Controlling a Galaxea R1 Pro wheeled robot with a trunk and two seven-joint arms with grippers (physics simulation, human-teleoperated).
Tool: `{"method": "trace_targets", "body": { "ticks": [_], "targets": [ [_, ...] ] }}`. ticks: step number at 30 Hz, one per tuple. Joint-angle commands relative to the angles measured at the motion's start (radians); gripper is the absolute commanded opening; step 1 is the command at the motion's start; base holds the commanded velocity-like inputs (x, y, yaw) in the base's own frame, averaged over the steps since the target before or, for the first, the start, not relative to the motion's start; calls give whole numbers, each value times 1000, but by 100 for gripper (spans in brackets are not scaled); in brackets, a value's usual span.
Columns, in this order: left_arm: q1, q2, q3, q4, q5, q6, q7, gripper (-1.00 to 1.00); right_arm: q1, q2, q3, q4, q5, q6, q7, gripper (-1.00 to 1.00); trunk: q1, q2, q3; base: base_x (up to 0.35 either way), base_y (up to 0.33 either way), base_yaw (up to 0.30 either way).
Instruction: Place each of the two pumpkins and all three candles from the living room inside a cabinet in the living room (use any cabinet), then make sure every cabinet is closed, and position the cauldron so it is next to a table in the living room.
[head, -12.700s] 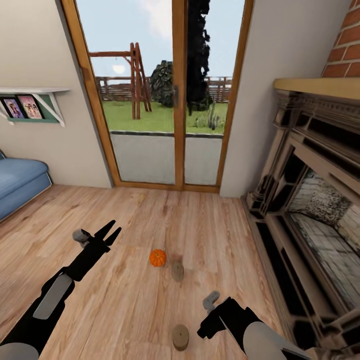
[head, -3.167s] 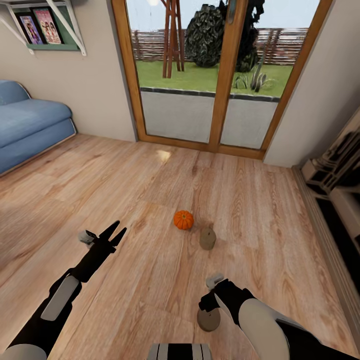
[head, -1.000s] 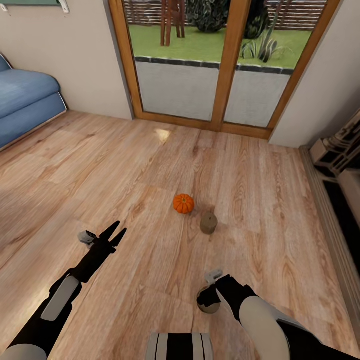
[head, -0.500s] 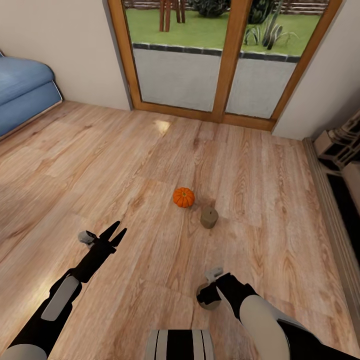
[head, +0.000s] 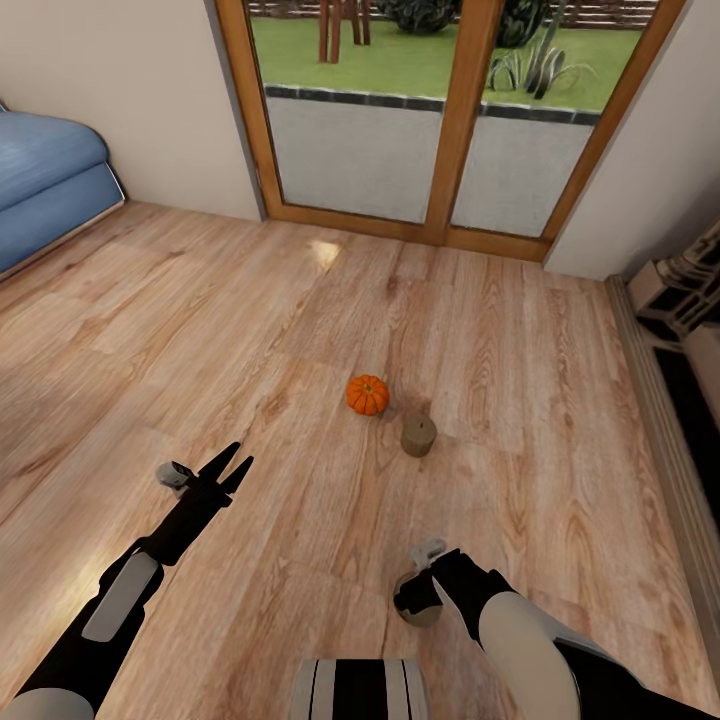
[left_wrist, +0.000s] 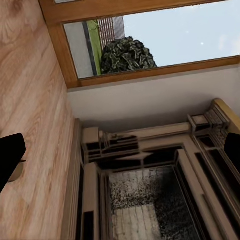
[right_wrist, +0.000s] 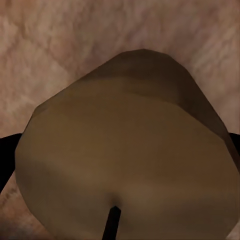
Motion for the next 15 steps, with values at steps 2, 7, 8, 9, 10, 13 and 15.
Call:
{"method": "trace_targets", "body": {
  "ticks": [2, 7, 8, 9, 10, 13, 15],
  "targets": [
    [0, 0, 0, 0, 8, 9, -1, 100, 1, 1, -7, -2, 11, 6, 6, -100, 0, 0, -1, 0, 0, 0],
    [0, 0, -2, -5, 7, 12, 0, 100, 1, 1, -7, -2, 11, 6, 6, -100, 0, 0, 3, 0, 0, 0],
    [0, 0, -1, -4, 9, 12, -1, 100, 1, 1, -7, -2, 11, 6, 6, -100, -1, 0, 7, 0, 0, 0],
    [0, 0, -1, -6, 9, 13, -1, 100, 1, 1, -7, -2, 11, 6, 6, -100, -1, 0, 7, 0, 0, 0],
    [0, 0, -2, -6, 9, 13, -1, 100, 1, 1, -7, -2, 11, 6, 6, -100, -1, 0, 7, 0, 0, 0],
    [0, 0, -1, -4, 9, 13, -1, 100, 1, 1, -7, -2, 11, 6, 6, -100, -2, 1, 19, 0, 0, 0],
    [0, 0, -2, -4, 9, 12, -2, 100, 1, 1, -7, -2, 11, 6, 6, -100, -3, 1, 26, 0, 0, 0]
  ]
}}
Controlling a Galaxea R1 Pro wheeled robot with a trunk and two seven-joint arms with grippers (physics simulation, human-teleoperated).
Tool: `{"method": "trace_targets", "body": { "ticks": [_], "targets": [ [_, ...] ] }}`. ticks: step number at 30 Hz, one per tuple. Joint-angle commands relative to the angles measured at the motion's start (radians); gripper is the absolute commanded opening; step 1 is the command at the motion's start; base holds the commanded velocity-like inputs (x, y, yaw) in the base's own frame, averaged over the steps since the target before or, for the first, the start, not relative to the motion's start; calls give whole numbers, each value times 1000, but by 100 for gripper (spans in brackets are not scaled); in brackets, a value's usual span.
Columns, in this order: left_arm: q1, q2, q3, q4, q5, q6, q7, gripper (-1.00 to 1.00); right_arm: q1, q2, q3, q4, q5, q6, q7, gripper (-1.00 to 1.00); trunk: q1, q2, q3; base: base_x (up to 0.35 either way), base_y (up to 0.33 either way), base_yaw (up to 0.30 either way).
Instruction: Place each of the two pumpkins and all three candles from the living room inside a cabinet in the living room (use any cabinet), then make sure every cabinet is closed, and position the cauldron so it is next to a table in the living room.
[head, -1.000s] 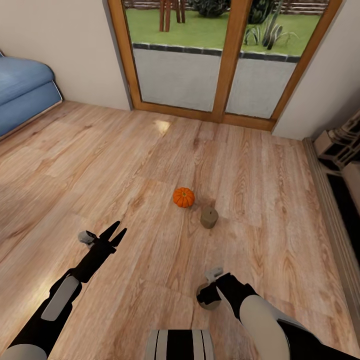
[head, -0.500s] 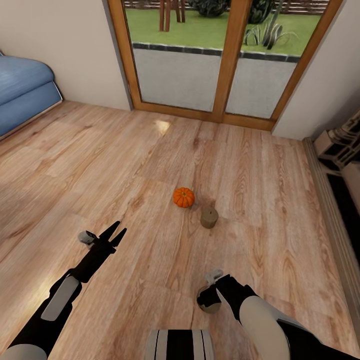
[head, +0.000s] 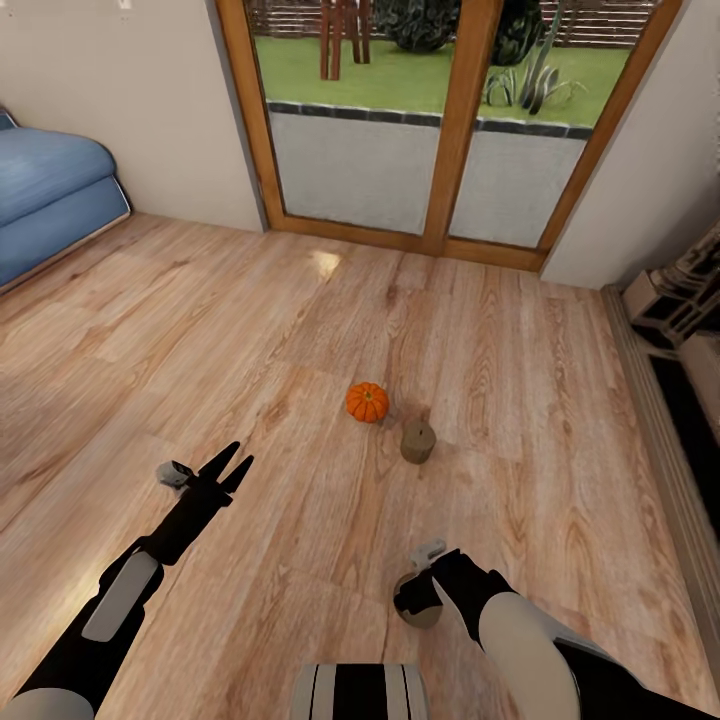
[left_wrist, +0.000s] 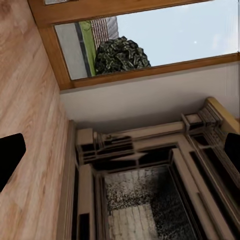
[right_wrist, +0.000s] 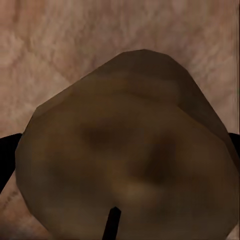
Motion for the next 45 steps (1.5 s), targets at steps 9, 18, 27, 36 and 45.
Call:
{"method": "trace_targets", "body": {
  "ticks": [9, 18, 27, 36, 45],
  "targets": [
    [0, 0, -1, -5, 7, 11, 1, 100, -7, 1, -7, -3, 9, 12, 8, -100, -2, 1, 15, 0, 0, 0],
    [0, -2, -2, -7, 5, 14, 5, 100, -12, 1, -6, -8, 11, 61, 10, -100, -6, 3, 50, 0, 0, 0],
    [0, -24, -3, -7, -2, 16, 7, 100, -13, 1, -7, -92, 11, 147, 14, -100, -10, 5, 85, 0, 0, 0],
    [0, -70, -5, -8, -6, 13, 80, 100, -13, -27, -4, -307, 22, 259, 289, -100, -14, 7, 119, 0, 0, 0],
    [-7, -89, -120, -16, -5, 0, 171, 100, -13, -253, -4, -382, 22, 269, 644, -100, -18, 9, 154, 0, 0, 0]
  ]
}}
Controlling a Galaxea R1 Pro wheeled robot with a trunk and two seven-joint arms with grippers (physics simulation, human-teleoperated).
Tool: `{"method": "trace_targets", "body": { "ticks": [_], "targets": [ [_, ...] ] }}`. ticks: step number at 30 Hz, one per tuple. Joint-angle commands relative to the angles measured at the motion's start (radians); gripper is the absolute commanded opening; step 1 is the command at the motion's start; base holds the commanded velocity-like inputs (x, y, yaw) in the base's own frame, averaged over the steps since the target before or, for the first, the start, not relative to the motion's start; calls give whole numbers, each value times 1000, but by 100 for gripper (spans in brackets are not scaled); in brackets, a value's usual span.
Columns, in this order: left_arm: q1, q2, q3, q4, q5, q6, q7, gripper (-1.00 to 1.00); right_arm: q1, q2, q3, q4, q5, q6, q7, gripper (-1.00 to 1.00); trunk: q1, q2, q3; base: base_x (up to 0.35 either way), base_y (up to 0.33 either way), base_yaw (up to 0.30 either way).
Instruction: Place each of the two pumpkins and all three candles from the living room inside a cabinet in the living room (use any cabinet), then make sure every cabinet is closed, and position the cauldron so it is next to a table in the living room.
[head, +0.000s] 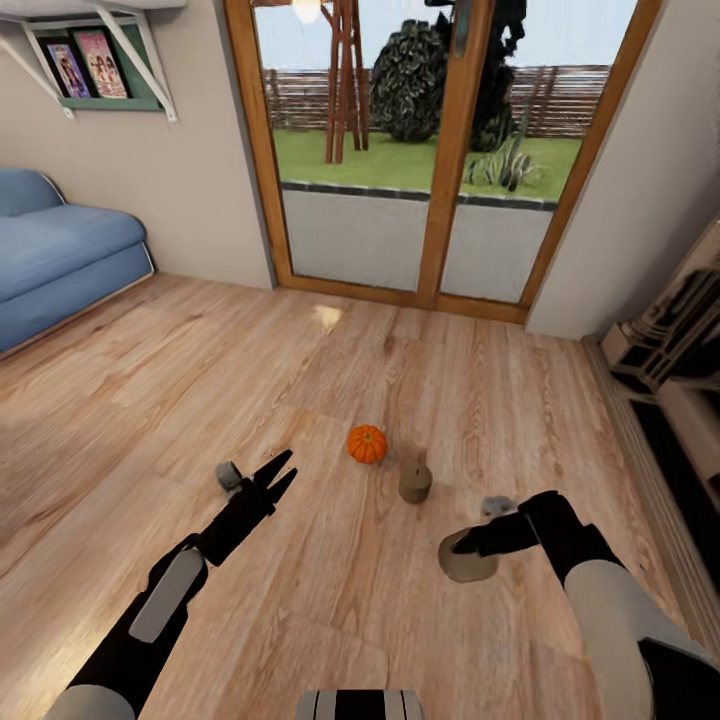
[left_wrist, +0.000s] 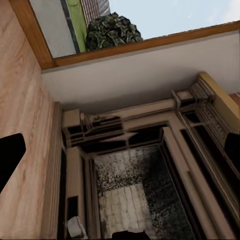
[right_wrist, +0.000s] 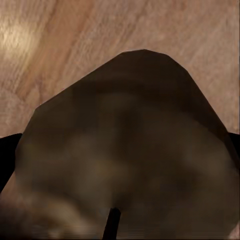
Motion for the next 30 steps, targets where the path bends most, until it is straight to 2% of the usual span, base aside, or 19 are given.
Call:
{"method": "trace_targets", "body": {
  "ticks": [1, 3, 5, 8, 16, 23, 30],
  "targets": [
    [-2, -14, -13, 0, 10, 6, 22, 100, 1, -45, -6, -2, 18, -3, 58, -100, 0, 0, 3, 0, 0, 0],
    [-3, -25, -20, 0, 9, 6, 52, 100, 1, -92, -7, -2, 18, -4, 131, -100, -1, 0, 11, 0, 0, 0],
    [-3, -28, -22, 0, 9, 5, 59, 100, 1, -118, -7, -2, 17, -5, 176, -100, -2, 1, 19, 0, 0, 0],
    [-3, -29, -31, 0, 9, 5, 62, 100, 2, -143, -7, -2, 17, -6, 218, -100, -4, 2, 30, 0, 0, 0],
    [-3, -27, -38, 2, 10, 3, 53, 100, 11, -144, -10, -2, 3, -5, 234, -100, -7, 4, 61, 0, 0, 0],
    [-3, -21, -37, 3, 11, 2, 26, 100, 12, -144, -15, -2, -2, -5, 274, -100, -7, 4, 61, 0, 0, -13],
    [-3, -21, -37, 4, 11, 2, 20, 100, 12, -144, -18, -2, -4, -4, 280, -100, -7, 4, 65, 0, 0, -193]
  ]
}}
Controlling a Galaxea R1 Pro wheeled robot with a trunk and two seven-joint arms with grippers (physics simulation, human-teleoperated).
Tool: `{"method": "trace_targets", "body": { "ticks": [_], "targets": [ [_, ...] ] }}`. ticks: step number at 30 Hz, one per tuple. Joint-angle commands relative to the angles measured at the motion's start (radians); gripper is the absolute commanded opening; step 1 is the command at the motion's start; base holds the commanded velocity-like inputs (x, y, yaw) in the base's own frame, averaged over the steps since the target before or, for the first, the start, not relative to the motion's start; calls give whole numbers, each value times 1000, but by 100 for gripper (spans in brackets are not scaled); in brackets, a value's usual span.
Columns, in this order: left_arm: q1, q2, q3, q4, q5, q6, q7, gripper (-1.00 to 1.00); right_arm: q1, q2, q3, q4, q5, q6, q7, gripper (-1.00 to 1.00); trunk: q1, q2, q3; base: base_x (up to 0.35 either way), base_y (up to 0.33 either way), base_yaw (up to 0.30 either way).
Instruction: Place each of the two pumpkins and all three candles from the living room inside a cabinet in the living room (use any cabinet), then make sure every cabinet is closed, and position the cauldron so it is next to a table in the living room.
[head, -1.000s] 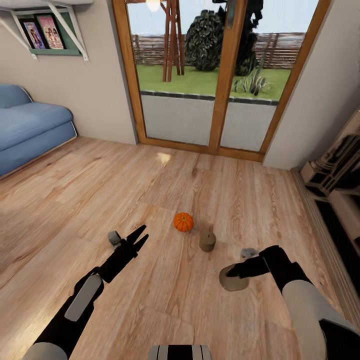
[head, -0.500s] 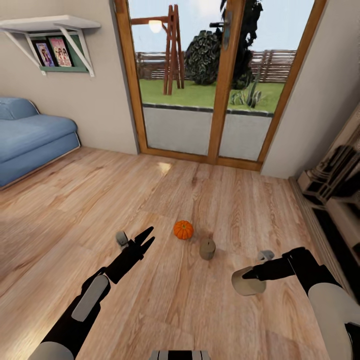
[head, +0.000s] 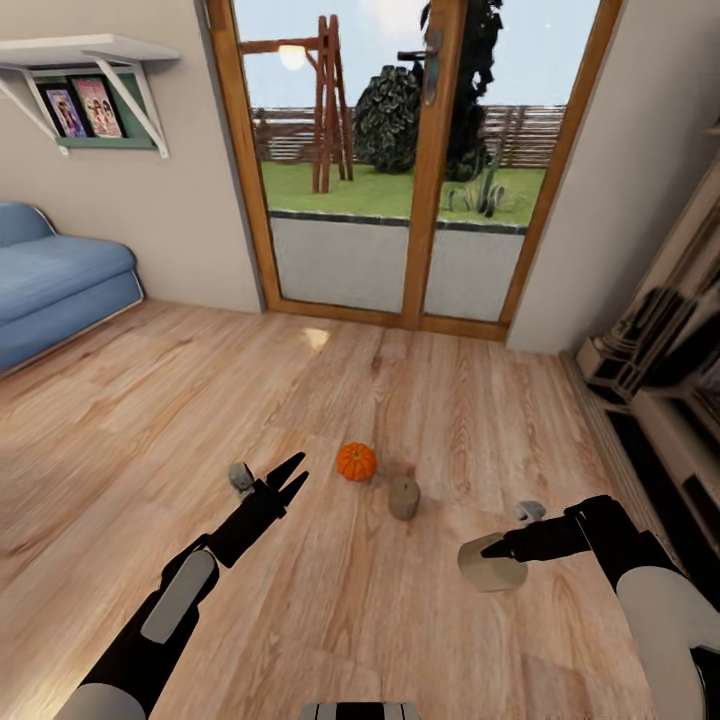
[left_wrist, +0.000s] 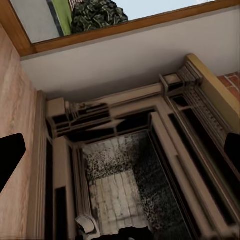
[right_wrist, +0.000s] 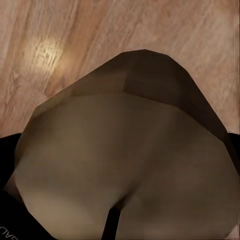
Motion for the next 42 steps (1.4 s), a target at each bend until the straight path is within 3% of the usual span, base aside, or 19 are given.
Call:
{"method": "trace_targets", "body": {
  "ticks": [1, 10, 42],
  "targets": [
    [0, 1, -2, 1, 10, 8, 0, 100, -1, 1, -6, -1, 7, 8, 6, -100, 0, 0, 0, 0, 0, -229],
    [0, 2, -2, 5, 12, 8, -19, 100, -1, 1, -6, 0, 6, 8, 7, -100, 0, 0, 6, 112, 9, -237],
    [0, -3, -3, 9, 10, 7, -20, 100, 0, 3, -6, 6, 8, 7, 5, -100, 0, 0, 25, 314, 103, -233]
  ]
}}
